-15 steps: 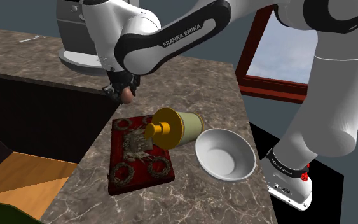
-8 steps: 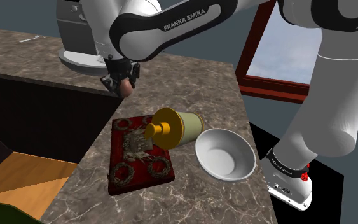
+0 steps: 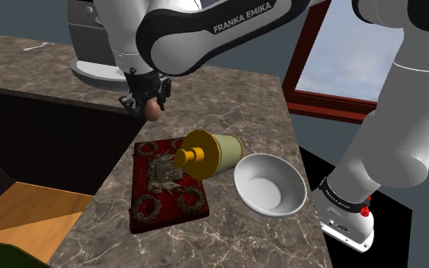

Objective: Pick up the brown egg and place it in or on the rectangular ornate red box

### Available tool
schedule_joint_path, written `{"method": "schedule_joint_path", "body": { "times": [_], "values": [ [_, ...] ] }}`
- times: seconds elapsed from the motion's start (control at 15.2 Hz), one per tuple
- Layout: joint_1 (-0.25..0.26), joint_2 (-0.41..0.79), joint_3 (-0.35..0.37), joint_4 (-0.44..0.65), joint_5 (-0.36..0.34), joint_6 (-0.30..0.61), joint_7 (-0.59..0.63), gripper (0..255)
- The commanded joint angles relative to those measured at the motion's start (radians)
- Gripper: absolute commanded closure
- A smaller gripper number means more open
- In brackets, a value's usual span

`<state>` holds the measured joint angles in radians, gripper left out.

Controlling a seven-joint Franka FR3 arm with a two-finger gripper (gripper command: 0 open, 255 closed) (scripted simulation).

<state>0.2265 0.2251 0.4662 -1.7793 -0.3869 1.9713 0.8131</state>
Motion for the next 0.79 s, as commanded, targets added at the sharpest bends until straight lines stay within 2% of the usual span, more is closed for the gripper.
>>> {"method": "schedule_joint_path", "body": {
  "times": [0.0, 0.53, 0.73],
  "values": [
    [0.012, -0.047, 0.017, -0.054, 0.018, 0.004, 0.030, 255],
    [0.088, -0.184, 0.098, -0.206, 0.087, -0.002, 0.168, 255],
    [0.089, -0.169, 0.098, -0.231, 0.074, 0.033, 0.184, 255]
  ]
}}
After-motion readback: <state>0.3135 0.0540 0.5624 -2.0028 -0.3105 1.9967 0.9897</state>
